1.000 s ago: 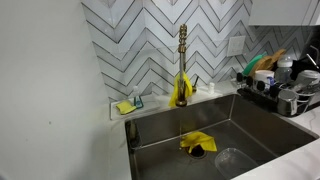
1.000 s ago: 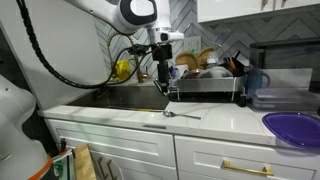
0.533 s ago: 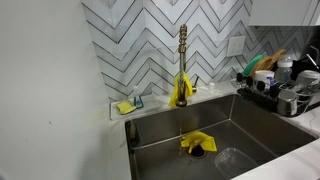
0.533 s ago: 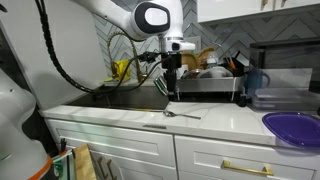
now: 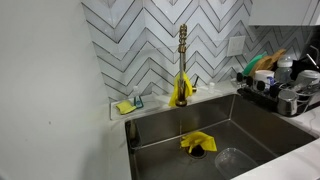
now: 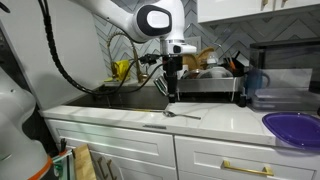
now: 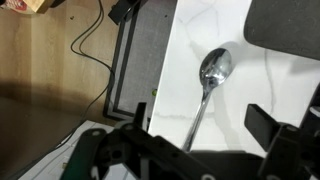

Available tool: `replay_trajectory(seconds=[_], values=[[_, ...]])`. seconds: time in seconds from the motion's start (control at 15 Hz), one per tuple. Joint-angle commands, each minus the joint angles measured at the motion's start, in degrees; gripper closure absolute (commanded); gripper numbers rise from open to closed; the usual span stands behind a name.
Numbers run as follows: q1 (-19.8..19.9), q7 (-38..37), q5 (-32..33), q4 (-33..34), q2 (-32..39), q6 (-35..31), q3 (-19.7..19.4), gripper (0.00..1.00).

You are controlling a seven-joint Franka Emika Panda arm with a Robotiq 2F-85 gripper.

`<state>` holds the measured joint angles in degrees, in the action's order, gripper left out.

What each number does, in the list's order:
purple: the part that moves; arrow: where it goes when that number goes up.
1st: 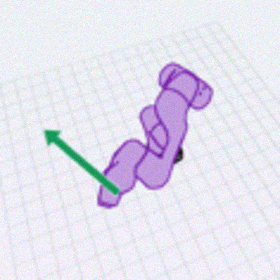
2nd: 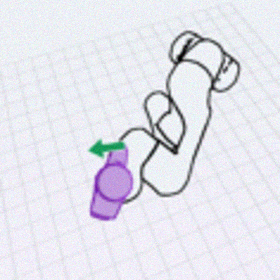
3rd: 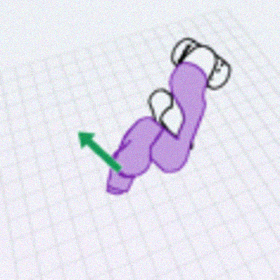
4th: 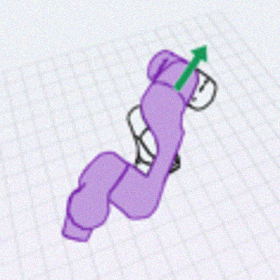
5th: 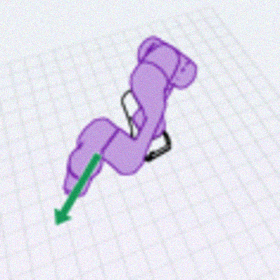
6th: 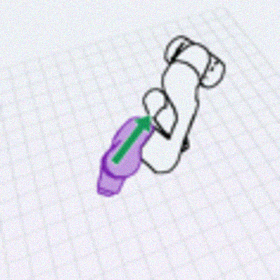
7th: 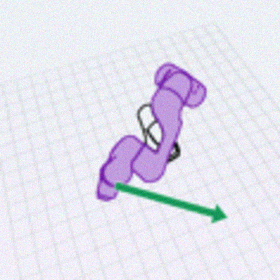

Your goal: Put the silver spoon under the running faucet then place it back on the counter.

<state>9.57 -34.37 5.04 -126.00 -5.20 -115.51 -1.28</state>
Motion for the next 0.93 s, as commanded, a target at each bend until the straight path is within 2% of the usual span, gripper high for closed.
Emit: replay_trajectory(seconds=[0.0, 0.33, 0.6, 0.67, 0.8, 0.87], values=[[-0.95, 0.85, -0.8, -0.48, 1.79, -2.4, -1.6, 0.0], [-1.1, 0.68, -1.51, -0.89, 4.35, -7.64, -2.48, 0.0], [-1.42, 0.79, -1.98, -0.72, 6.23, -8.89, -2.83, 0.0], [-1.49, 0.86, -2.16, -0.73, 6.61, -9.01, -2.91, 0.04], [-1.65, 0.98, -2.48, -0.78, 7.18, -9.25, -3.13, 0.18], [-1.7, 1.02, -2.75, -0.79, 7.47, -9.27, -3.24, 0.3]])
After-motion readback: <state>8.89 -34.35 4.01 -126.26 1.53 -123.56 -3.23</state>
